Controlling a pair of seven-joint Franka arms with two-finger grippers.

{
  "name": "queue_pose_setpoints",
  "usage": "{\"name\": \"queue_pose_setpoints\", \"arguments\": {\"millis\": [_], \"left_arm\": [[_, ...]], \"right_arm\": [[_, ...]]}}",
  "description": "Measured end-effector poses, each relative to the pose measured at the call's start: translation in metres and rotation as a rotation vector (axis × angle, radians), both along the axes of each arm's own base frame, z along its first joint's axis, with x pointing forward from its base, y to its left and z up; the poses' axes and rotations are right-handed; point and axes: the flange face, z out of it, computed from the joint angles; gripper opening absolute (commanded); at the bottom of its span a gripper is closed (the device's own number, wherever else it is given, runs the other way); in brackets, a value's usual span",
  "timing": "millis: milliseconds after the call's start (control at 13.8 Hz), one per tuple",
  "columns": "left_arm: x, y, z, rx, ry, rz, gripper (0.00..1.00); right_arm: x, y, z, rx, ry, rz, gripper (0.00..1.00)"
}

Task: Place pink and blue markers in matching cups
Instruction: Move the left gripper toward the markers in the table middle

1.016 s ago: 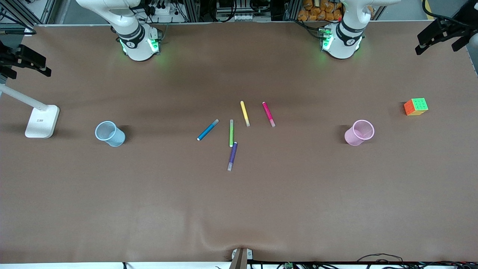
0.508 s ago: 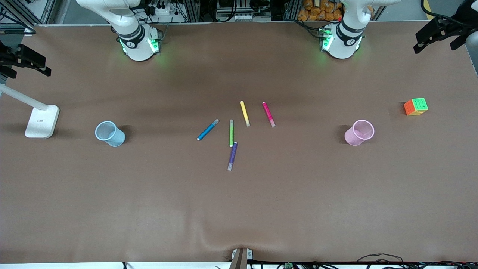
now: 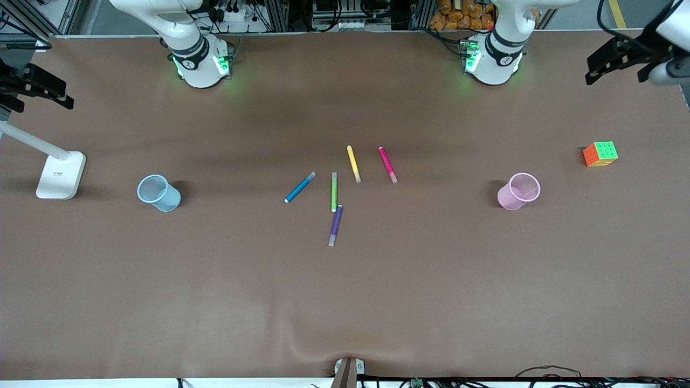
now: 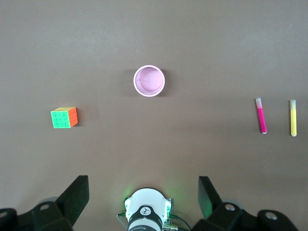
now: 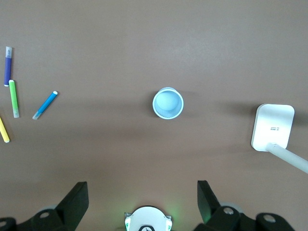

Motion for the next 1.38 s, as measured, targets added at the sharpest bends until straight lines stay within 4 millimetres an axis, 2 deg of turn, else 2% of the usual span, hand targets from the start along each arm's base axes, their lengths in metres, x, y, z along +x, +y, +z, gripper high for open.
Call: {"name": "queue_pose_setpoints", "arguments": {"millis": [363,653,1088,1379], "left_arm": [[0.002,-0.011,-0.002,0.004,0.003,-0.015,1.0],[0.003,-0.013,-0.003,0.005,0.006,-0.017,1.0],[0.013,-0.014,-0.015,0.005,0.015,-0.018,1.0],[0.024,-0.015,-0.031,0.006,0.045,-0.017,1.0]], "right_arm": [[0.0,-0.003,-0.002,0.005,0.004,-0.007,1.0],[0.0,-0.009,-0.003,0.016,0.005,-0.018,1.0],[0.0,-0.009,-0.003,0.019,0.005,-0.019,1.0],[0.0,-0.008,-0.001,0.02,0.001,-0.017,1.0]]}}
